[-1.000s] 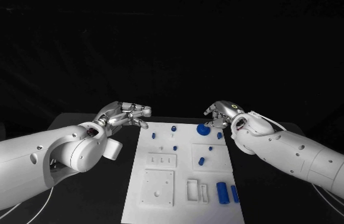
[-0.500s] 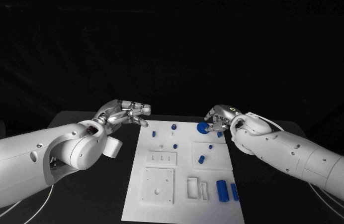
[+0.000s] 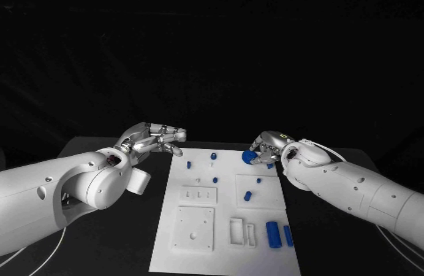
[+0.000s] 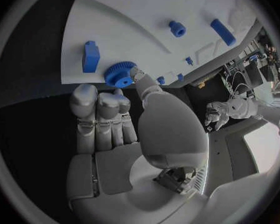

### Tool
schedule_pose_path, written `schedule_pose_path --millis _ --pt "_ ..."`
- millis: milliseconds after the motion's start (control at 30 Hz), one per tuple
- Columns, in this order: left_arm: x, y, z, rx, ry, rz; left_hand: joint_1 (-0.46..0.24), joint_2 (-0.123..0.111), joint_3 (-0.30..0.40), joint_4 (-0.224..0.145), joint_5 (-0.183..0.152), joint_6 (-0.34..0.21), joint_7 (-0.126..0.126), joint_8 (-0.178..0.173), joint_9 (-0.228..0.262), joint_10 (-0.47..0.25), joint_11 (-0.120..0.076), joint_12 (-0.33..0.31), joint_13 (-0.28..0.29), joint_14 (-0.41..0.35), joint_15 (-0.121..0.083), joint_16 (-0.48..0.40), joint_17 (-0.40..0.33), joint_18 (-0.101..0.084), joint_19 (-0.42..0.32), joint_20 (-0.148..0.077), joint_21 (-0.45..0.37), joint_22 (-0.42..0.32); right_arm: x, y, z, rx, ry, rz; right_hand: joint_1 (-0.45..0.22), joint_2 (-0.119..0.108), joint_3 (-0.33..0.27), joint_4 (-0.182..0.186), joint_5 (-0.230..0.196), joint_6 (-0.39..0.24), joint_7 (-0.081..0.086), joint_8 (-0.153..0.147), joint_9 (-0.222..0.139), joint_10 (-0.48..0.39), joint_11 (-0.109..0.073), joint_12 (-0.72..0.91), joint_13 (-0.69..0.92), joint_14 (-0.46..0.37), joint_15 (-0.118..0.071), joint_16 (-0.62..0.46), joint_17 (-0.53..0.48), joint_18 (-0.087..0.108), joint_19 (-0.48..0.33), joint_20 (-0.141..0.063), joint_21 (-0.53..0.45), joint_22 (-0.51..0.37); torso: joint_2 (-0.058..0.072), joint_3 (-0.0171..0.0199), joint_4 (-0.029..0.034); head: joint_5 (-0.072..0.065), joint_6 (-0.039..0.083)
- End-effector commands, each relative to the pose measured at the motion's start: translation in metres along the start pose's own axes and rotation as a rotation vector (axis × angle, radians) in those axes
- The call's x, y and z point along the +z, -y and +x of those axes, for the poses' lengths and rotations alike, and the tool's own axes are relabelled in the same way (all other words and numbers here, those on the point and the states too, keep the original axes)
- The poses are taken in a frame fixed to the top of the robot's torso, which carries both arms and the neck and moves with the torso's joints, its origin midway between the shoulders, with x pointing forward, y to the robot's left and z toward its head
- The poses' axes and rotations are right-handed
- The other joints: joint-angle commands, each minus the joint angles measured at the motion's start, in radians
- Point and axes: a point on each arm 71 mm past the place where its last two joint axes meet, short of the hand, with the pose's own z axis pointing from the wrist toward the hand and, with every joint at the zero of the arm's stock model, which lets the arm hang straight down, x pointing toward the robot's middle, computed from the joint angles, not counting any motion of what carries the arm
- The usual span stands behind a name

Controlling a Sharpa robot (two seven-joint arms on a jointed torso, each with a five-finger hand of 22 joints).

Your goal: Assemble the parts on the task board

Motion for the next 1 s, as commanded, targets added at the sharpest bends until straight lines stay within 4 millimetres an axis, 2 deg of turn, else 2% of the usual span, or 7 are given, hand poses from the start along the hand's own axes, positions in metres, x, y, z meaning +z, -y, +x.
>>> schedule_pose_path --millis 33,167,567,700,900,1000 --pt "0.0009 0.0015 0.0027 0.001 -0.022 0.009 -0.005 0.002 -0.004 -0.004 0.001 -0.006 0.000 0.000 -0.001 -0.007 0.002 0.000 0.002 0.007 0.003 -0.005 -0.001 0.002 0.005 0.000 -0.003 -0.001 0.0014 -0.0017 0.0031 0.011 -0.020 -0.008 -0.001 0.013 -0.011 0.006 -0.005 -0.005 0.003 -0.001 0.000 0.007 0.000 0.005 0.001 0.005 0.000 0.004 0.003 0.004 0.049 0.007 -0.007 0.079 0.000 0.0002 0.0014 0.000 0.001" --pt "0.0010 0.0015 0.0030 0.001 -0.023 0.009 -0.004 0.003 -0.002 -0.006 0.002 -0.006 0.001 0.000 -0.001 -0.006 0.002 0.000 0.002 0.006 0.003 -0.005 -0.001 0.002 0.003 0.000 0.000 -0.002 0.0028 -0.0019 0.0050 0.017 -0.022 -0.005 -0.003 0.013 -0.011 0.007 -0.005 -0.005 0.003 -0.001 0.000 0.007 0.000 0.005 0.001 0.005 0.000 0.004 0.003 0.004 0.050 0.007 -0.008 0.080 0.001 -0.0002 0.0024 0.001 -0.001" --pt "0.0008 0.0014 0.0030 0.002 -0.024 0.007 -0.004 0.003 -0.002 -0.006 0.002 -0.006 0.001 0.000 -0.001 -0.006 0.002 0.000 0.002 0.006 0.003 -0.005 -0.001 0.002 0.003 0.000 0.000 -0.002 0.0040 0.0016 0.0080 0.018 -0.035 0.007 0.000 0.019 -0.007 0.010 -0.004 0.004 0.001 -0.001 0.000 0.008 -0.002 0.008 0.004 0.006 0.000 0.006 0.007 0.003 0.052 0.007 -0.010 0.086 0.000 0.0001 -0.0009 0.003 -0.007" --pt "0.0016 0.0014 0.0035 0.006 -0.027 0.009 -0.004 0.003 -0.002 -0.006 0.002 -0.006 0.001 0.000 -0.001 -0.006 0.002 0.000 0.002 0.006 0.003 -0.005 -0.001 0.002 0.003 0.000 0.000 -0.002 0.0039 0.0028 0.0094 0.017 -0.046 0.011 -0.003 0.020 0.017 -0.004 0.001 0.009 0.001 -0.001 0.000 0.008 -0.002 0.009 0.005 0.006 -0.001 0.007 0.011 0.002 0.052 0.006 -0.012 0.092 0.001 0.0006 -0.0005 0.003 -0.008" --pt "0.0039 0.0004 0.0039 0.009 -0.028 0.007 -0.005 0.004 -0.002 -0.005 0.002 -0.006 0.001 0.000 -0.001 -0.007 0.002 0.000 0.002 0.006 0.003 -0.006 -0.001 0.002 0.002 0.000 0.001 -0.002 0.0034 0.0042 0.0117 0.010 -0.062 0.015 -0.016 0.019 0.076 -0.041 0.015 0.018 0.000 -0.001 0.000 0.008 -0.003 0.009 0.007 0.006 -0.001 0.006 0.012 0.001 0.053 0.006 -0.013 0.095 0.002 -0.0018 -0.0035 -0.001 -0.011" --pt "0.0045 0.0001 0.0042 0.009 -0.029 0.007 -0.005 0.004 -0.002 -0.005 0.002 -0.006 0.001 0.000 -0.001 -0.007 0.002 0.000 0.002 0.006 0.003 -0.006 -0.001 0.002 0.002 0.000 0.001 -0.002 0.0030 0.0046 0.0130 0.006 -0.068 0.016 -0.020 0.021 0.100 -0.059 0.017 0.027 -0.001 -0.002 0.000 0.008 -0.005 0.010 0.008 0.007 -0.001 0.006 0.013 0.000 0.053 0.006 -0.014 0.095 0.000 0.0003 -0.0028 -0.001 -0.013"
